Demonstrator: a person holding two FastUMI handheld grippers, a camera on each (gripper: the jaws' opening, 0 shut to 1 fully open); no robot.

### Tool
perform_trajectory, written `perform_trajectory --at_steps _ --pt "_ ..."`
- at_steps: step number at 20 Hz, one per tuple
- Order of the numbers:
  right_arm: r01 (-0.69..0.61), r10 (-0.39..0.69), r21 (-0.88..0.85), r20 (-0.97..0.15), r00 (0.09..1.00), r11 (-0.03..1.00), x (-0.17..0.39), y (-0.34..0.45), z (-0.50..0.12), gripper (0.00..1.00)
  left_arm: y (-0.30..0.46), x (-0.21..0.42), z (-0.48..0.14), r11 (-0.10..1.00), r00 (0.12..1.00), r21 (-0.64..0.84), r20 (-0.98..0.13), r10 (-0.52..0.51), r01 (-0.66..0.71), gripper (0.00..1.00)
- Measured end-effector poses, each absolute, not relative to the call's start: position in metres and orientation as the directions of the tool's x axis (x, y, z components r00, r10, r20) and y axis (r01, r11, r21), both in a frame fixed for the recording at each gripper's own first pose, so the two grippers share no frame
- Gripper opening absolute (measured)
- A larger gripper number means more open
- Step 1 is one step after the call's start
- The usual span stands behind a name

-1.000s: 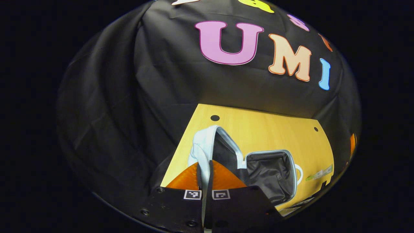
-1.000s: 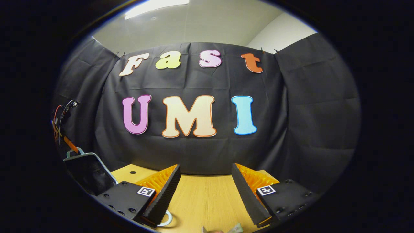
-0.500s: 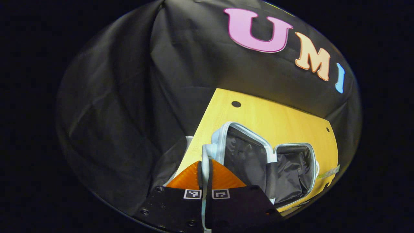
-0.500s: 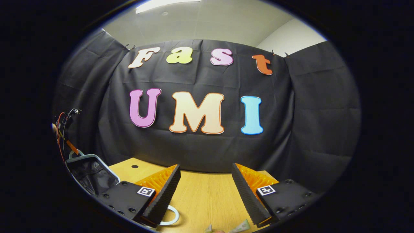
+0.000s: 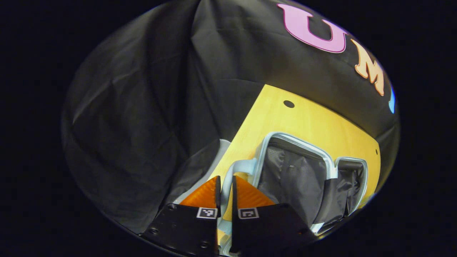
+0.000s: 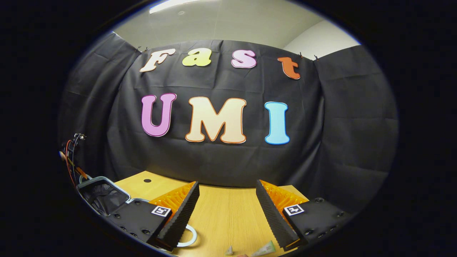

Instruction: First open the suitcase, pack the skin care products into it, and then close the suitcase.

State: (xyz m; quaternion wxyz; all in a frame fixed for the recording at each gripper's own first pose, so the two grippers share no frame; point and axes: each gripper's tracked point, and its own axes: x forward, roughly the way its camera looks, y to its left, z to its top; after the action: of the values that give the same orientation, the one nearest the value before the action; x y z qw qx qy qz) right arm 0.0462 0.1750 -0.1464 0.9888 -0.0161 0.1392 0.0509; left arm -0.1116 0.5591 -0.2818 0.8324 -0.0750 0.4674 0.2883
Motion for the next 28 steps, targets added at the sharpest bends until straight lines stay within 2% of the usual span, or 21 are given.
perform_trajectory --at_steps 3,5,9,11,13,15,19,21,28 --pt "-0.107 0.101 -0.006 -0.278 0.955 0.994 0.049 0.169 -0.148 0.99 0.550 -0.097 -0.272 0.831 0.521 0.037 -0.763 0.382 -0.556 0.29" --pt "-0.116 0.115 0.014 -0.270 0.956 0.993 0.051 0.165 -0.144 1.00 0.542 -0.081 -0.251 0.821 0.578 0.032 -0.694 0.428 -0.569 0.62" --pt "-0.132 0.138 0.045 -0.204 0.969 0.990 0.055 0.145 -0.125 0.99 0.509 -0.060 -0.186 0.793 0.684 0.026 -0.489 0.542 -0.609 0.78" --pt "-0.135 0.141 0.047 -0.178 0.974 0.990 0.058 0.131 -0.117 1.00 0.485 -0.056 -0.155 0.789 0.710 0.056 -0.400 0.579 -0.612 0.94" --pt "-0.140 0.147 0.058 -0.158 0.976 0.988 0.061 0.119 -0.111 1.00 0.455 -0.055 -0.125 0.793 0.738 0.065 -0.326 0.591 -0.606 0.94" --pt "-0.125 0.131 0.058 -0.130 0.983 0.991 0.063 0.100 -0.104 0.99 0.420 -0.050 -0.098 0.814 0.787 0.010 -0.250 0.564 -0.580 0.94" --pt "-0.127 0.133 0.055 -0.108 0.985 0.990 0.067 0.079 -0.103 0.98 0.332 -0.016 -0.074 0.851 0.849 -0.095 -0.186 0.494 -0.516 0.94" --pt "-0.132 0.139 0.073 -0.105 0.985 0.989 0.066 0.068 -0.102 0.99 0.289 0.003 -0.071 0.889 0.891 -0.116 -0.171 0.421 -0.443 0.94" --pt "-0.136 0.148 0.123 -0.094 0.985 0.983 0.065 0.030 -0.101 0.99 0.172 0.034 -0.073 0.955 0.943 -0.026 -0.166 0.288 -0.296 0.94"
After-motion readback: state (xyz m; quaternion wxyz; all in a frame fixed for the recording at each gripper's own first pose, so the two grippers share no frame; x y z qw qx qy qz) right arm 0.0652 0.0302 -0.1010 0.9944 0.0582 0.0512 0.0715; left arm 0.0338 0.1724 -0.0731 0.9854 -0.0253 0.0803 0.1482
